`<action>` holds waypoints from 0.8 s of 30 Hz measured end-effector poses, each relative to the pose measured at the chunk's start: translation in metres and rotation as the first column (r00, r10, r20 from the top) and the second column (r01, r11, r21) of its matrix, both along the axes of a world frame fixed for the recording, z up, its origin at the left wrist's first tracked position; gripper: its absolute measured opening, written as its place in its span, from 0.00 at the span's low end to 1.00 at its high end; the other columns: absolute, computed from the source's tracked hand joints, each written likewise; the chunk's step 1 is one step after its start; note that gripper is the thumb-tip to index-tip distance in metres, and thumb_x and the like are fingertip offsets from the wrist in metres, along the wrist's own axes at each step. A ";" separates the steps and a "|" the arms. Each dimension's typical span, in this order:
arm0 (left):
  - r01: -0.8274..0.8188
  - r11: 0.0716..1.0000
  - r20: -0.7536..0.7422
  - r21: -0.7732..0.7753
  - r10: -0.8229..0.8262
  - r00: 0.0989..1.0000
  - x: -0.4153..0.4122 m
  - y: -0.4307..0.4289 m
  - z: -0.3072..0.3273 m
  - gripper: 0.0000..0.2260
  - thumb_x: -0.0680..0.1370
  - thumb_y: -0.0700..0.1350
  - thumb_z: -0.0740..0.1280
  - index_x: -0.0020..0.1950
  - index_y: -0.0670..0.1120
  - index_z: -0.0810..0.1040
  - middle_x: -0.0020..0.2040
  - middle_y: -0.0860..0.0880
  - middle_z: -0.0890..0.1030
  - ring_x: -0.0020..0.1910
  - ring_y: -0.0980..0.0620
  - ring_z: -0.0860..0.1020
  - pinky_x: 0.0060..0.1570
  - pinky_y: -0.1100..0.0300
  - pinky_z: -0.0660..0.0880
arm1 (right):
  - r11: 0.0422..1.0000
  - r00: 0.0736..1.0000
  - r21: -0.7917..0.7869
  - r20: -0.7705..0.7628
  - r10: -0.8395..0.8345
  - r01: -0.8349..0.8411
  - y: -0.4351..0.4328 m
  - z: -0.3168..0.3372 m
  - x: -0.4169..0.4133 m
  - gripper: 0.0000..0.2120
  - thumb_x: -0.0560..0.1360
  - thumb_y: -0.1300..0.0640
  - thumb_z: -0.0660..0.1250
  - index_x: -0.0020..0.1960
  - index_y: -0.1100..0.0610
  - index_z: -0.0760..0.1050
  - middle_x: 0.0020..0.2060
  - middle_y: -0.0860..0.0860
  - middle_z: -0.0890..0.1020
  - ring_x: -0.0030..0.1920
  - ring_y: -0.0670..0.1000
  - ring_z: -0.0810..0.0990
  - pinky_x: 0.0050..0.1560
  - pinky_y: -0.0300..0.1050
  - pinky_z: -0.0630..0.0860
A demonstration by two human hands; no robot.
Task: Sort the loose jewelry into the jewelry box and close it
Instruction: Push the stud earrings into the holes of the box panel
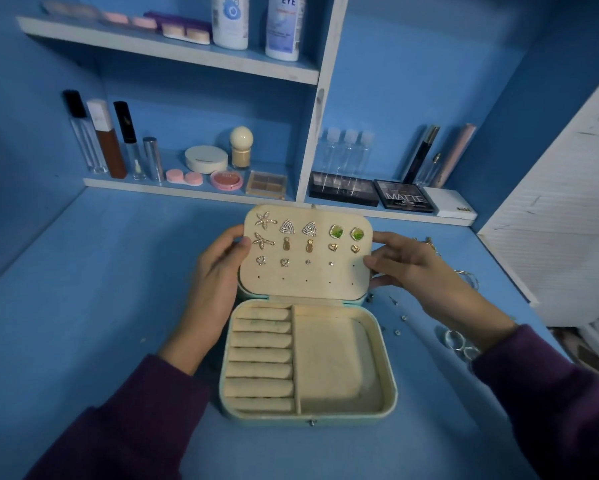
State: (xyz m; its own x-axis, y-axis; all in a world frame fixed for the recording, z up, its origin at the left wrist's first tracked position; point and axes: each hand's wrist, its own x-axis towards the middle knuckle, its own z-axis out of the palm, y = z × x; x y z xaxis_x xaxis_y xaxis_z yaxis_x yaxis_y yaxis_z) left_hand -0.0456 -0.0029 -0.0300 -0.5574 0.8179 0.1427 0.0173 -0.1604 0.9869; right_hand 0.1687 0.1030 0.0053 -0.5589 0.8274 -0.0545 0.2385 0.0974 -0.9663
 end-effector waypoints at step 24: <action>-0.012 1.000 0.063 0.002 0.012 0.998 0.001 0.002 -0.002 0.14 0.80 0.38 0.60 0.48 0.56 0.80 0.42 0.61 0.84 0.44 0.65 0.80 0.50 0.65 0.73 | 0.747 0.771 0.509 0.636 0.008 -0.427 0.001 -0.014 0.065 0.04 0.69 0.63 0.74 0.42 0.55 0.82 0.34 0.38 0.77 0.40 0.38 0.76 0.38 0.25 0.67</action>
State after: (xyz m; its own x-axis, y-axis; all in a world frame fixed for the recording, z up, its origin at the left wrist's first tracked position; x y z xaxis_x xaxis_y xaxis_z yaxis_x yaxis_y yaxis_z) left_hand -0.0443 -0.0011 -0.0320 -0.5754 0.8106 0.1091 -0.0429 -0.1631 0.9857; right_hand 0.2339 0.1043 -0.0084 -0.7591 0.6501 0.0335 0.5980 0.7167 -0.3589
